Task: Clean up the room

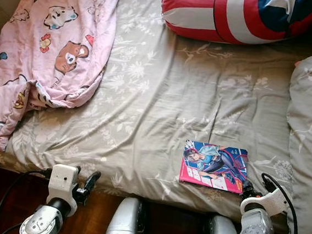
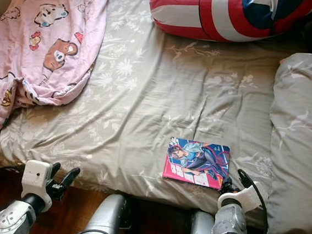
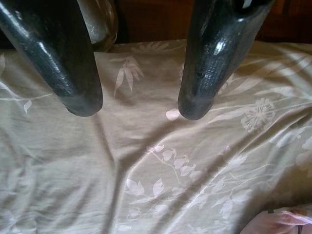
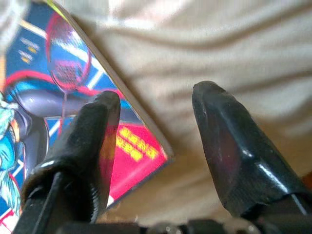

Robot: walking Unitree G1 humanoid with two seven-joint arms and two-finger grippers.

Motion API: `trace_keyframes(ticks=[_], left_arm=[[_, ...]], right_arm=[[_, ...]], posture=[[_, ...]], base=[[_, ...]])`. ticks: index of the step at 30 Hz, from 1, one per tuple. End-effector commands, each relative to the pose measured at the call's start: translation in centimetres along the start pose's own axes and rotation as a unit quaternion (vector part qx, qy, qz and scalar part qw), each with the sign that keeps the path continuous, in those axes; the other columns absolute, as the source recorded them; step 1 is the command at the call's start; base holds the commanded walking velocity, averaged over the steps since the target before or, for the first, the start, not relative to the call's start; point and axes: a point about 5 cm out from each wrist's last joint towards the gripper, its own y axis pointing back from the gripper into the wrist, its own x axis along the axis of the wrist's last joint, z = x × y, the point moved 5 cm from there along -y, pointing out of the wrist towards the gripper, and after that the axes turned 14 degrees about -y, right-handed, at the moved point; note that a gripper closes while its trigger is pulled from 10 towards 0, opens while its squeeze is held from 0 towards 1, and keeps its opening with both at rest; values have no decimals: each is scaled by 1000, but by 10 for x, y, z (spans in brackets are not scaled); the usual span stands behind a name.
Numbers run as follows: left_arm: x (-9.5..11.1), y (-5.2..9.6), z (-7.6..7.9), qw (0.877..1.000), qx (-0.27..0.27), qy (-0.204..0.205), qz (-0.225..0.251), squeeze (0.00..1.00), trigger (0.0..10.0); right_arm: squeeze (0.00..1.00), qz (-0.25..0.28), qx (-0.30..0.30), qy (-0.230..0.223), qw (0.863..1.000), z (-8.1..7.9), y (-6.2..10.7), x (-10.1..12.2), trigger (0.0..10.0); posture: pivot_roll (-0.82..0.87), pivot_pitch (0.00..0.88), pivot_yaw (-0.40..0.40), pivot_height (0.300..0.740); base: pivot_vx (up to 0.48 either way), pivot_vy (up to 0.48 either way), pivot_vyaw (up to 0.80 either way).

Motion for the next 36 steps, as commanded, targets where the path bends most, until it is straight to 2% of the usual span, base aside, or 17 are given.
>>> trace_keyframes(ticks=[1, 2, 3, 5, 11, 13, 15, 18, 19, 20, 22, 28, 32, 34, 36], left_arm=[[-20, 6, 0, 999, 6, 1, -32, 0, 10000], [-20, 3, 1, 999, 7, 4, -31, 0, 10000], [-20, 3, 1, 999, 7, 4, -31, 0, 10000], [-21, -8, 5, 999, 9, 13, -29, 0, 10000], [-18, -26, 14, 999, 8, 28, -19, 0, 10000], [-16, -35, 18, 999, 8, 33, -18, 0, 10000], [-18, -39, 19, 999, 12, 42, -21, 0, 10000], [-27, -45, 19, 998, 24, 56, -34, 0, 10000], [-30, -45, 18, 997, 29, 60, -40, 0, 10000], [-39, -46, 17, 995, 40, 65, -57, 0, 10000], [-44, -47, 17, 995, 43, 68, -66, 0, 10000], [-72, -38, 19, 988, 56, 80, -119, 0, 10000], [-76, -37, 20, 987, 56, 84, -126, 0, 10000], [-88, -32, 22, 983, 53, 87, -151, 0, 10000], [-93, -30, 23, 982, 49, 81, -164, 0, 10000]], right_arm=[[0, 6, 14, 28, 999, 2, 5, -4, 10000], [0, 13, 37, 65, 997, -4, 6, -4, 10000], [0, 13, 37, 65, 997, -4, 6, -4, 10000], [0, 23, 79, 134, 988, -17, 9, -5, 10000], [0, 37, 135, 184, 973, -32, 16, -8, 10000], [0, 49, 135, 184, 972, -32, 16, -4, 10000], [0, 58, 130, 192, 971, -28, 19, -2, 10000], [0, 43, 137, 216, 966, -25, 21, -9, 10000], [0, 34, 133, 213, 967, -23, 21, -12, 10000], [0, 9, 113, 184, 976, -13, 20, -20, 10000], [0, -6, 97, 178, 979, -8, 19, -24, 10000], [0, -71, 93, 231, 966, 3, 22, -44, 10000], [0, -84, 89, 232, 965, 7, 23, -47, 10000], [0, -103, 65, 230, 965, 19, 24, -50, 10000], [0, -113, 54, 230, 965, 26, 26, -52, 10000]], posture=[[178, 347, 185, 653], [167, 334, 178, 653], [167, 334, 178, 653], [120, 290, 153, 653], [76, 242, 126, 653], [56, 216, 109, 653], [44, 195, 96, 653], [31, 165, 76, 673], [29, 159, 73, 678], [19, 133, 57, 688], [20, 121, 48, 698], [9, 80, 29, 738], [3, 69, 28, 740], [7, 49, 25, 740], [5, 46, 24, 740]], base=[[0, 0, 0], [0, 0, 0], [0, 0, 0], [0, 0, 0], [0, 0, 0], [0, 0, 0], [0, 0, 0], [0, 0, 0], [0, 0, 0], [0, 0, 0], [0, 0, 0], [0, 0, 0], [0, 0, 0], [0, 0, 0], [0, 0, 0]])
